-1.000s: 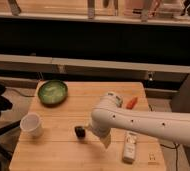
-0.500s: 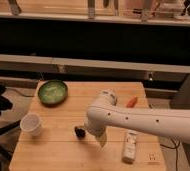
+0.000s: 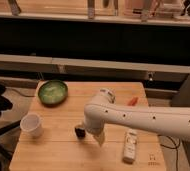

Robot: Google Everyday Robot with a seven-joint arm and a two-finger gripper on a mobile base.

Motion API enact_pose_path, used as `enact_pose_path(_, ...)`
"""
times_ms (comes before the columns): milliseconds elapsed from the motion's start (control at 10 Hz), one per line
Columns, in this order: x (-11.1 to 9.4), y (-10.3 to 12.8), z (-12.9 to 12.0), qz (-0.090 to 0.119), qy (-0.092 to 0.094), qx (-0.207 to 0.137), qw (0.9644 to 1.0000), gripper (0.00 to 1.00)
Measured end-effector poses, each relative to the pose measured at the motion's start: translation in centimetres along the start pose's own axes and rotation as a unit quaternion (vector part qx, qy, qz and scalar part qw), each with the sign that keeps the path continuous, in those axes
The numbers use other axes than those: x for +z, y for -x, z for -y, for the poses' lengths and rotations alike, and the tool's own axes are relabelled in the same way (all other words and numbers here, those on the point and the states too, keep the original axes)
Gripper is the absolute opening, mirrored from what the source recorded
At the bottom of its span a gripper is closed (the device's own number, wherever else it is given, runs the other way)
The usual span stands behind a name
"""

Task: Knock the eraser over

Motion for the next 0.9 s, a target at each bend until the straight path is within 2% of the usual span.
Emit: enact_pose_path(900,-0.3,0.2,1.3,0.012,0.003,-0.007,0.9999,0.80)
